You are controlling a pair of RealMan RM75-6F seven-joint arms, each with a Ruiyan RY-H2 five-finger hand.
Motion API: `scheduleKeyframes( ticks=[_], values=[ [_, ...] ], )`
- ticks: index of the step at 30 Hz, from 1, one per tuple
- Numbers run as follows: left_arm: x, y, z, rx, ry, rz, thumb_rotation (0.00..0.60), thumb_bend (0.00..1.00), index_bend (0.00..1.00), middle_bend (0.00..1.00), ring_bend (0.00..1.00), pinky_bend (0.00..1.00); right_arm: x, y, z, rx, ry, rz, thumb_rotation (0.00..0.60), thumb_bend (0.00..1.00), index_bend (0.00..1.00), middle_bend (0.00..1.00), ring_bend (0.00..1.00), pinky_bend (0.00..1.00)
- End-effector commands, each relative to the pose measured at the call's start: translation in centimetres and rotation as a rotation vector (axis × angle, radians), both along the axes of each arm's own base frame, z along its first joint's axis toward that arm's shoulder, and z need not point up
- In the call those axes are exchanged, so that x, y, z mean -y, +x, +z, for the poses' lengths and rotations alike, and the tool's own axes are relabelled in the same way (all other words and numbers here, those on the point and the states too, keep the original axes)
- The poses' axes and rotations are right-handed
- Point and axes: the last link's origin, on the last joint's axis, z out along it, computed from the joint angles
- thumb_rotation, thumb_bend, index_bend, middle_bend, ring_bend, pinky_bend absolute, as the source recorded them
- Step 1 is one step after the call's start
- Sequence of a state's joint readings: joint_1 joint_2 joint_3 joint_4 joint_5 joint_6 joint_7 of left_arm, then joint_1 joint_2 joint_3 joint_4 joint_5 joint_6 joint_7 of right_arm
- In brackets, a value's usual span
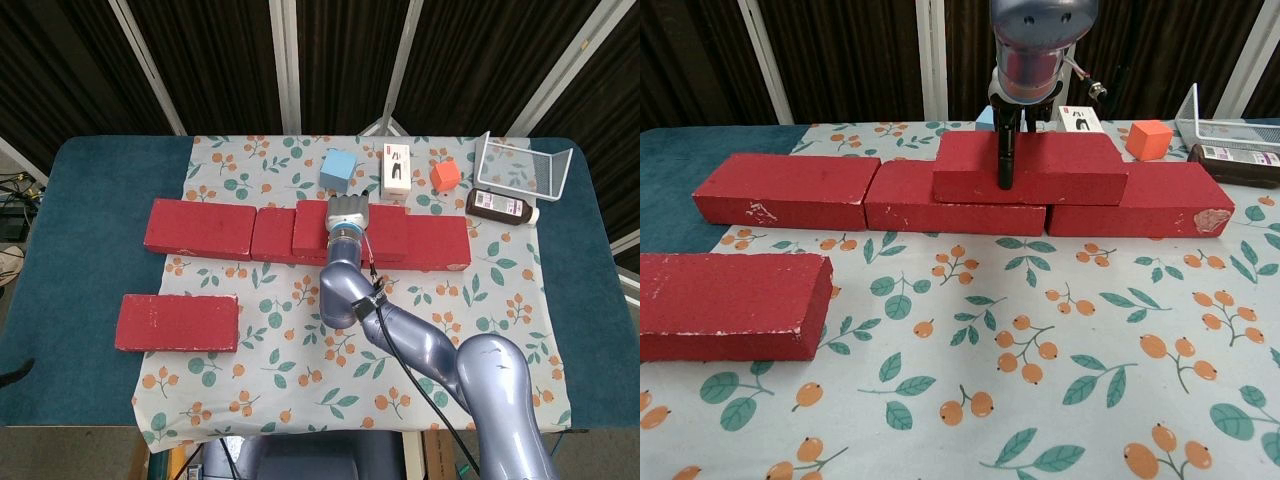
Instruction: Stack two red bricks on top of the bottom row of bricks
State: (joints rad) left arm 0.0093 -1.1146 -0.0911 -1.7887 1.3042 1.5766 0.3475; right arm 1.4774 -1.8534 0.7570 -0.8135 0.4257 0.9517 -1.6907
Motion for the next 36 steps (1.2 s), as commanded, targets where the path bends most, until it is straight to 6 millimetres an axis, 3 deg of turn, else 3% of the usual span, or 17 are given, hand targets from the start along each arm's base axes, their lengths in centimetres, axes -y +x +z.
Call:
scheduleKeyframes(
  ticks=[1,20,36],
  values=[
    [-0.02,-0.01,-0.02,0.0,-0.001,0.0,0.6,0.0,0.0,0.0,0.0,0.13,0.03,-0.02,-0.02,-0.005,-0.002,0.001,0.6,0.13,0.45,0.39,0.22,0.0],
    [-0.05,0.04,-0.07,-0.002,-0.002,0.0,0.6,0.0,0.0,0.0,0.0,0.13,-0.17,0.02,-0.46,0.019,0.012,-0.001,0.6,0.13,0.44,0.39,0.21,0.0],
    [-0.09,0.0,-0.09,-0.004,-0.002,0.004,0.6,0.0,0.0,0.0,0.0,0.13,-0.38,0.21,-0.55,0.051,0.012,-0.018,0.6,0.13,0.18,0.15,0.04,0.0]
  ],
)
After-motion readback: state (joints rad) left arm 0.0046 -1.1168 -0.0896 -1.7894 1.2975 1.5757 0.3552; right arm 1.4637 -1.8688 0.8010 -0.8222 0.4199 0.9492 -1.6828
